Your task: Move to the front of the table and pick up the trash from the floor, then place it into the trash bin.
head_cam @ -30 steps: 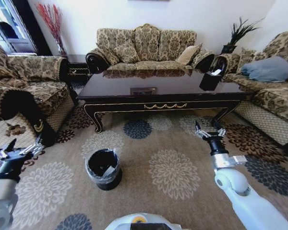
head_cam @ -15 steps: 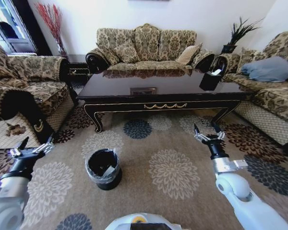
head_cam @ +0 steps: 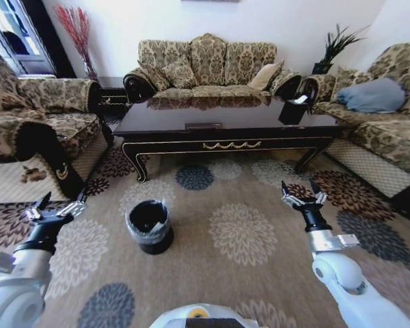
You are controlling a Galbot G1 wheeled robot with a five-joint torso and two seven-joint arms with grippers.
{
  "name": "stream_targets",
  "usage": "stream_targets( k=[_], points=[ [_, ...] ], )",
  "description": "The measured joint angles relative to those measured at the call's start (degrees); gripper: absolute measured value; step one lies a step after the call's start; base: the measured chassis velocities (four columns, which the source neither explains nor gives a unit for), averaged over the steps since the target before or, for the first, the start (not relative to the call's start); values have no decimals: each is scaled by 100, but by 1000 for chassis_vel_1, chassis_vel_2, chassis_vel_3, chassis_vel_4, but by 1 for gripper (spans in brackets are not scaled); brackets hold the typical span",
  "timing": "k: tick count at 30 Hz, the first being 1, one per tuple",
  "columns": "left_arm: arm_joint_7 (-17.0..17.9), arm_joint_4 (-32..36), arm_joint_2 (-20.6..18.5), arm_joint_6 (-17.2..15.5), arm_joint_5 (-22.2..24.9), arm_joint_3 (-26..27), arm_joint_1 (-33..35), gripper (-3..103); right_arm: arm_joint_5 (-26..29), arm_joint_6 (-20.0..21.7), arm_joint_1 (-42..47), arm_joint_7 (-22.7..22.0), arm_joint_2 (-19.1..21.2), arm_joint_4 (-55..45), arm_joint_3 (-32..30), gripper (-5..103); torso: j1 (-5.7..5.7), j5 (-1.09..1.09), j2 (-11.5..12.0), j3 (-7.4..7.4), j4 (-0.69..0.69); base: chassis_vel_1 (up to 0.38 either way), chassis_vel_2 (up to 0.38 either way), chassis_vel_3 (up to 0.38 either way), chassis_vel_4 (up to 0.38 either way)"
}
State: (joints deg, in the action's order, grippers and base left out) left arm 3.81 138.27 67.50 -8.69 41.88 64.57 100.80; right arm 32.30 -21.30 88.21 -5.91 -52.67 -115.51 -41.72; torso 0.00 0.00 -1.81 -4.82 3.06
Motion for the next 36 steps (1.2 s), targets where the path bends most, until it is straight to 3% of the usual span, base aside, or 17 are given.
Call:
stream_targets(
  k=[30, 33, 36],
  points=[
    [-21, 19, 80, -1, -189, -314, -76, 100, -65, -143, -108, 124, 30, 316, 159, 100, -1, -3, -1, 2, 0, 351, -347, -345, 346],
    [-23, 53, 90, 5, -190, -291, -42, 100, -79, -147, -94, 134, 31, 313, 164, 100, -1, 4, -1, 1, 0, 258, -248, -258, 246],
    [-25, 61, 100, 11, -191, -289, -20, 100, -81, -154, -83, 141, 33, 302, 163, 100, -1, -4, -1, 1, 0, 111, -146, -154, 132]
  ],
)
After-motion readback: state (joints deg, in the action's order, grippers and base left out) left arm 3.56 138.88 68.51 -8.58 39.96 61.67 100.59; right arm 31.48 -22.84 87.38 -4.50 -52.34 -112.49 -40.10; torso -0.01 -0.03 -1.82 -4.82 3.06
